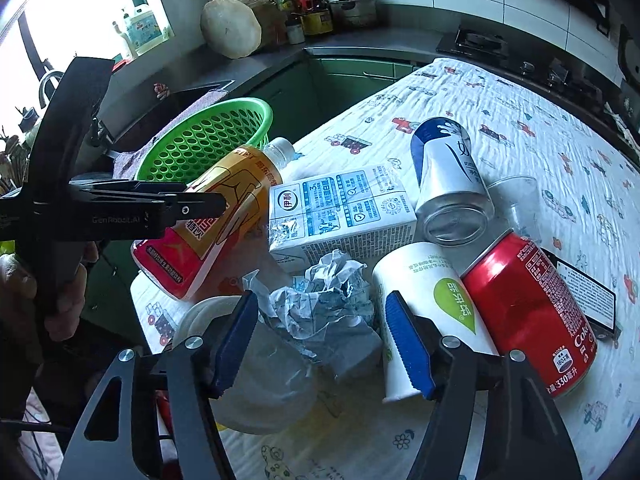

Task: Collect trash
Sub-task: 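Move the left gripper to the yellow-red drink bottle and grasp it, then lift the drink bottle with the left gripper while the right gripper grasps crumpled foil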

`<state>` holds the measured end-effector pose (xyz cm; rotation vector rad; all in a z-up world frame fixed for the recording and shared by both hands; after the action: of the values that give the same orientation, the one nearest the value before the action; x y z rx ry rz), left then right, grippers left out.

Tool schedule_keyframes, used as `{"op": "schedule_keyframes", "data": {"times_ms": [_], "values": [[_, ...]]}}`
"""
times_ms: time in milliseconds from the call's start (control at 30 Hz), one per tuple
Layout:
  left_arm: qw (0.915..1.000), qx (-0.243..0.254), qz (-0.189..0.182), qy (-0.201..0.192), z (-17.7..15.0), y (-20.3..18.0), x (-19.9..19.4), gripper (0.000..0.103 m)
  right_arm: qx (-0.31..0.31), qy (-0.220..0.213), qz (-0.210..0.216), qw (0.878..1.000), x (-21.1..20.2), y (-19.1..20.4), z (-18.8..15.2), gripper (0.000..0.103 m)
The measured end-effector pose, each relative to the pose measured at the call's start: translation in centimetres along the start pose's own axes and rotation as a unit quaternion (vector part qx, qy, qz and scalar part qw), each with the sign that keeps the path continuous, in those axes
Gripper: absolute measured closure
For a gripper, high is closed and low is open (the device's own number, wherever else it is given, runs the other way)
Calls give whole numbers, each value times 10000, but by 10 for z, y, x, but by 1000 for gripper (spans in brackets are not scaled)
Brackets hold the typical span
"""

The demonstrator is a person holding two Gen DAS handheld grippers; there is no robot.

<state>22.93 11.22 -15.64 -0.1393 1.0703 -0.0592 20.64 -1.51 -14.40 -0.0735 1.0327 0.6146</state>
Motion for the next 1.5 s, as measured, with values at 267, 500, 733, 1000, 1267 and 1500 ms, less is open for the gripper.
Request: {"op": "schedule_keyframes", "data": {"times_ms": [267, 500, 733, 1000, 1267, 1500], "values": [[9998, 47, -164, 107, 2, -5, 12, 36, 48, 23, 76, 10000, 1, -3, -2, 63], [9998, 126, -161, 64, 4, -8, 12, 38, 159, -101, 241, 9995, -10, -5, 2, 73], [9998, 36, -148, -91, 4, -6, -1, 39, 157, -246, 335, 9990, -26, 0, 6, 77], [9986, -218, -168, -458, 8, 14, -39, 39, -22, -514, 367, 9980, -48, 11, 24, 81], [9943, -638, 57, -848, 26, 69, -73, 42, -239, -789, 484, 9954, -62, 35, 58, 81], [9902, -967, 400, -926, 47, 130, -74, 42, -404, -876, 685, 9930, -51, 71, 90, 81]]}}
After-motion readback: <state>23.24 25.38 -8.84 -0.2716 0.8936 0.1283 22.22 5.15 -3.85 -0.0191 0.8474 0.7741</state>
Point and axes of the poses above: each gripper's, at about its wrist camera, not at the fingertips, and x roughly the way its jaws point, y to its left, z to its top, the point moved 8 cm from there along x, roughly the way its jaws point, and after that the axes turned 5 degrees about x, right-handed, at the moved point
